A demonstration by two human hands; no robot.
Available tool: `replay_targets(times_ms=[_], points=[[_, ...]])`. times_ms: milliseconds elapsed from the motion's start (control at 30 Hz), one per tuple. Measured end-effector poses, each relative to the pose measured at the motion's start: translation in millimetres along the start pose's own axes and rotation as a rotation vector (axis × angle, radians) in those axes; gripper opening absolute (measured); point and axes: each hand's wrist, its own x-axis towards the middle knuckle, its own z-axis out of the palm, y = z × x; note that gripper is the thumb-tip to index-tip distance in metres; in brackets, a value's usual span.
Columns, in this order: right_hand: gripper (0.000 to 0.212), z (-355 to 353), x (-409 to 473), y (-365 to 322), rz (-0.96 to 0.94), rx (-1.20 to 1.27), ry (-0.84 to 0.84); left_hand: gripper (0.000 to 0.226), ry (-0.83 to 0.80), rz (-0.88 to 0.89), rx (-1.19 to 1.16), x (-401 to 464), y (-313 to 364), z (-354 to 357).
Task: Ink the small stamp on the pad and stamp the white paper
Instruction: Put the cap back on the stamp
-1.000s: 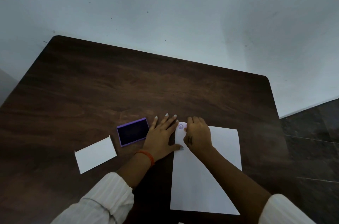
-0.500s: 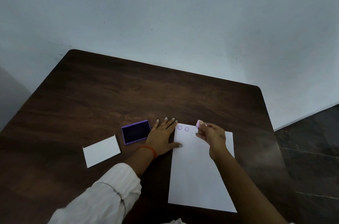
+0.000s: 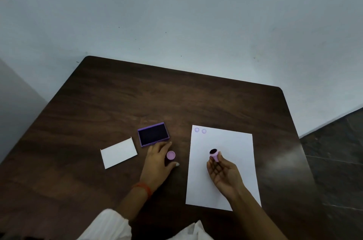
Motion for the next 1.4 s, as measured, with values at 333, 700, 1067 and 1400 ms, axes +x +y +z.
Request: replay_targets(times_ms=[333, 700, 1067, 1400], points=[[0.015, 1, -1, 5, -0.033, -0.059, -0.005, 0.033, 0.01, -0.054, -0.042, 1, 2, -4], [0.011, 55, -16, 27, -0.499, -1.016, -0.045, 0.027, -0.037, -0.048, -0.247, -14, 30, -28], [0.017, 72, -24, 32, -0.88, -1.42, -0.128, 0.027, -0.007, -0.086, -0.537, -25, 40, -44], [0.016, 79, -25, 25, -0.757, -1.413, -0.107, 0.023, 0.038, -0.093, -0.554, -25, 43, -43]])
